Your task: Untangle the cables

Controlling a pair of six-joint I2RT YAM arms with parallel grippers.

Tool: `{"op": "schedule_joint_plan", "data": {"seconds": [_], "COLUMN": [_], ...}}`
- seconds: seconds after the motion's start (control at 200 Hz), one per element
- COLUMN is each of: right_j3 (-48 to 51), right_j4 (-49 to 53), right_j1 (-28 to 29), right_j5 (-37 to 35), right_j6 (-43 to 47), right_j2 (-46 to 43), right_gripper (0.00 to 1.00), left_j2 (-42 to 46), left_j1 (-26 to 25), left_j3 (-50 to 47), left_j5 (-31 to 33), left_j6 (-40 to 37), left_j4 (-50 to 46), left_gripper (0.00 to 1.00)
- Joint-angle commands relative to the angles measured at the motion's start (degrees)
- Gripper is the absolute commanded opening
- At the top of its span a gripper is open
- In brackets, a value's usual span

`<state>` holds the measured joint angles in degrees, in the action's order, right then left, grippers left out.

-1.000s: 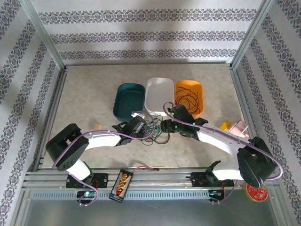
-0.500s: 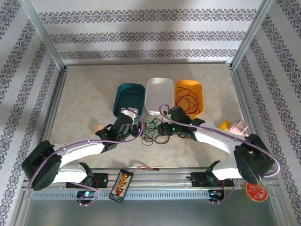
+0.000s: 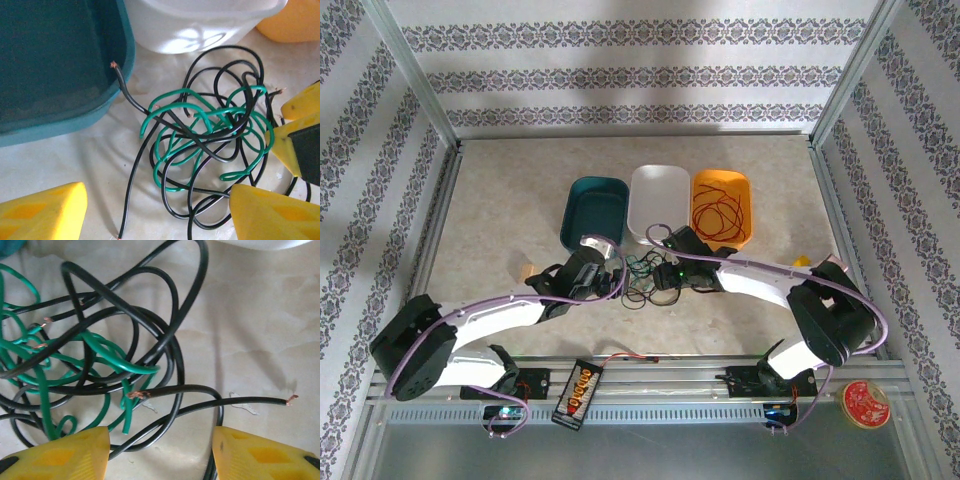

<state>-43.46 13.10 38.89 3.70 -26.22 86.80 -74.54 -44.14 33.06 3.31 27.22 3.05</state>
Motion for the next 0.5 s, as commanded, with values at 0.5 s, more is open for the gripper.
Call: {"op": "schedule_joint_plan", "data": {"seconds": [0.5], "right_j3": [2.56], "right_j4": [4.23], "right_j1": [-1.12], "right_j5": [-10.66], "right_j6": [-3.90], "right_j2": [-6.26], "right_gripper": [0.55], "left_j2": [-14.07], "left_j1": [-0.68], "left_j3": [8.50], "left_j5": [3.56], "left_j6": [0.72], "left_j4": [1.35], "left_gripper": [0.71]}}
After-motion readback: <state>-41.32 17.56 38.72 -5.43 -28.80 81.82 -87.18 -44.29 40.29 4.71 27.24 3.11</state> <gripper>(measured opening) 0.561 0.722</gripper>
